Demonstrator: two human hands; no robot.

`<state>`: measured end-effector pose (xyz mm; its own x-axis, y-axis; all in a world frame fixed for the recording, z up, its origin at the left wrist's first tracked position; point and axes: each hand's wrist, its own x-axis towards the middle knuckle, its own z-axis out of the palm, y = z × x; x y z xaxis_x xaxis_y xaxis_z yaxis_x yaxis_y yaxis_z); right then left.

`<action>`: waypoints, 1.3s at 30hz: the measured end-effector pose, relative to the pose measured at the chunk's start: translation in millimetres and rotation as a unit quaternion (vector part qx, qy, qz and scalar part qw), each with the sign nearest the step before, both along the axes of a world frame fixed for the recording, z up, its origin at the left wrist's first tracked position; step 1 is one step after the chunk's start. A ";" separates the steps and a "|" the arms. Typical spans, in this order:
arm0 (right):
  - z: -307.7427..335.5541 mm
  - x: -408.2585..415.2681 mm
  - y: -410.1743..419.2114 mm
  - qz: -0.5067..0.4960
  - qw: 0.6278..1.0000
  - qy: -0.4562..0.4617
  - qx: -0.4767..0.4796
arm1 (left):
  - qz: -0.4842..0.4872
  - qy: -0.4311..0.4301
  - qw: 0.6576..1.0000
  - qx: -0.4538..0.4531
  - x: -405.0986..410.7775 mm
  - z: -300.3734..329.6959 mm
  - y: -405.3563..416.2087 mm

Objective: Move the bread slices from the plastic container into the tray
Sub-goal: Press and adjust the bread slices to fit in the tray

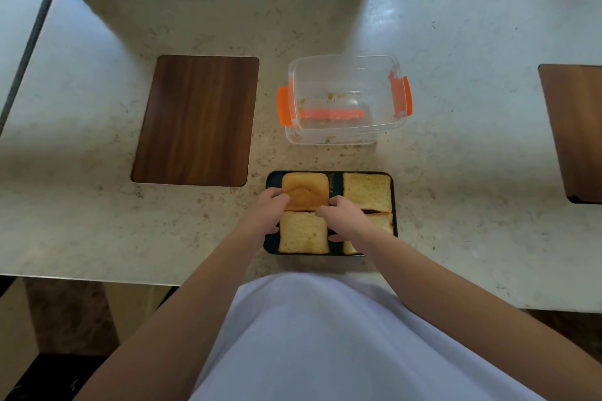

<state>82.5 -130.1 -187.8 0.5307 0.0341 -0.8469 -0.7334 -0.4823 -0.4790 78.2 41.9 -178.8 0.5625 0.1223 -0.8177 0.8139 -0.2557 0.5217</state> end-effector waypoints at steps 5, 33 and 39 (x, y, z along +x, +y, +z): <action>-0.1 2.2 4.8 0.010 1.000 0.004 -0.003 | -0.010 0.030 0.999 -0.019 5.7 4.9 6.4; -3.1 -0.8 -87.2 -0.046 0.980 -0.142 -0.134 | -0.009 -0.030 0.990 -0.141 19.2 5.2 -87.2; -2.8 -1.2 -81.9 -0.039 0.977 -0.128 -0.165 | -0.052 -0.004 0.992 -0.117 26.3 3.3 -98.4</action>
